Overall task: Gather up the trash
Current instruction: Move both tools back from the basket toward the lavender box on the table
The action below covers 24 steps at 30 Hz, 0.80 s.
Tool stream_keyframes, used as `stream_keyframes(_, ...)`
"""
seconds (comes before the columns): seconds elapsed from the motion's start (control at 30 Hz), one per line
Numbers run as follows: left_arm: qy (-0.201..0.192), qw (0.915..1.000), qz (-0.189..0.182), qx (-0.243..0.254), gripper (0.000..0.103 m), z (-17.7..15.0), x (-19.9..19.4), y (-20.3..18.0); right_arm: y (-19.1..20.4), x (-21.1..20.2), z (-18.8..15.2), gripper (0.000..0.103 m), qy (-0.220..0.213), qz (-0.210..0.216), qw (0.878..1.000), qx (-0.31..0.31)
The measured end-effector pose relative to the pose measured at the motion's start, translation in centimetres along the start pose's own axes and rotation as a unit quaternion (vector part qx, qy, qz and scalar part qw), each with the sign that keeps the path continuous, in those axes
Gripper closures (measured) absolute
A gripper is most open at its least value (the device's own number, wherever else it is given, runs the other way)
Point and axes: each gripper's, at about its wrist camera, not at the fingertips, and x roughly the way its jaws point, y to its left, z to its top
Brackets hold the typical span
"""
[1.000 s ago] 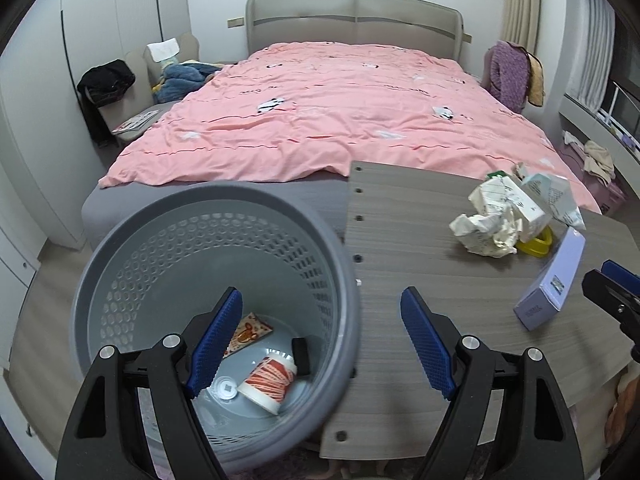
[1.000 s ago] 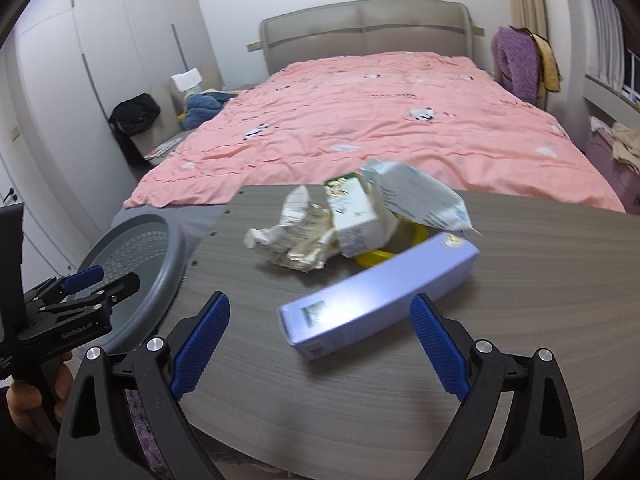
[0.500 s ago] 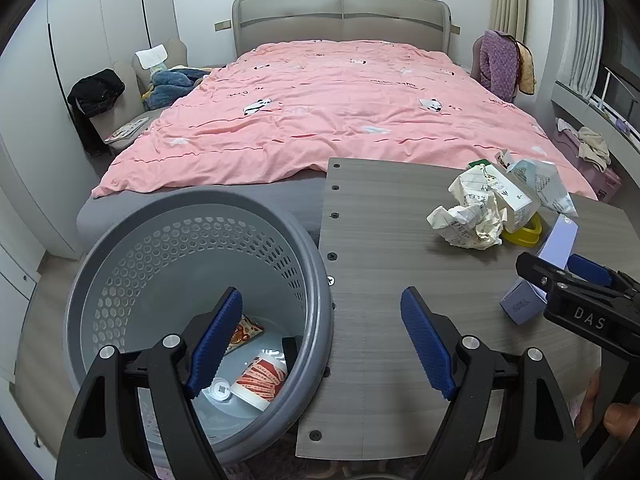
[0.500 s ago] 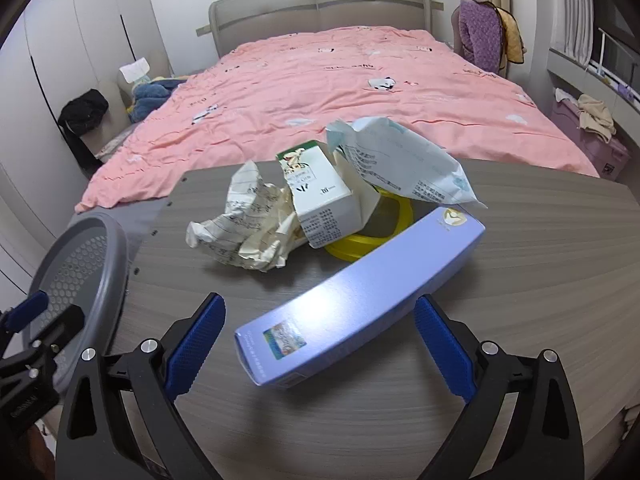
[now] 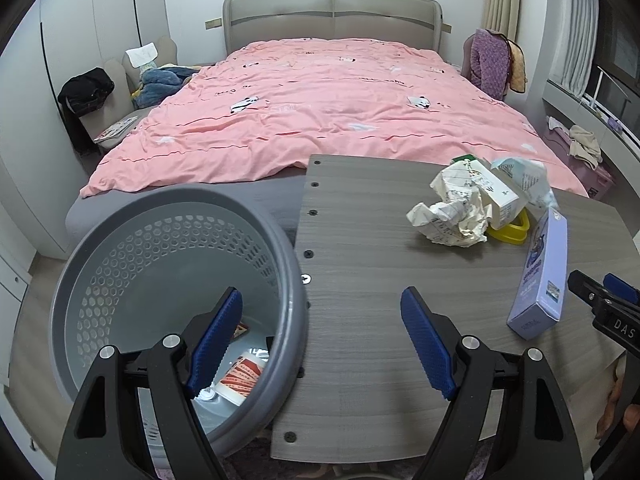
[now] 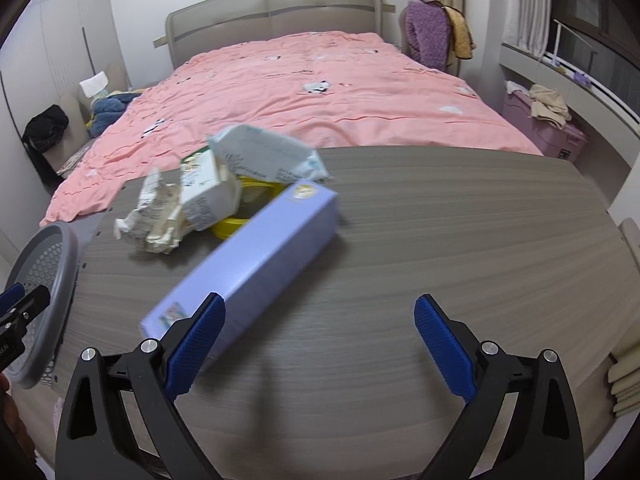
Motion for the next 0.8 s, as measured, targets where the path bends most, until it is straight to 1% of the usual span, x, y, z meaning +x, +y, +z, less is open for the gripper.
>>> stream_keyframes(0.17,-0.002,0.9999,-0.008,0.011,0.025,0.2,0.2,-1.5,-2.4,-0.8,0.1,0.009,-0.007,-0.002,1.0,0.02)
stream_keyframes(0.3,-0.001,0.9997,-0.012,0.022,0.025,0.4,0.4,-2.6,-2.4,-1.4,0.6,0.009,-0.018,0.013,1.0,0.021)
stream_keyframes(0.47,-0.001,0.9997,-0.012,0.023,0.025,0.8,0.7,-3.1,-1.1,-0.7,1.4,0.009,-0.01,0.052,0.998,0.026)
stream_keyframes(0.57,0.0,0.9997,-0.012,0.022,0.025,1.0,0.9,-3.1,0.1,0.3,2.1,0.009,0.001,0.064,0.997,0.036)
stream_keyframes(0.67,0.0,0.9997,-0.013,0.022,0.025,1.1,1.0,-3.1,1.8,1.4,2.7,0.009,0.011,0.061,0.997,0.039)
stream_keyframes(0.8,0.0,0.9997,-0.013,0.019,0.025,1.1,1.0,-3.1,3.4,2.9,2.7,0.009,0.034,0.036,0.998,0.026)
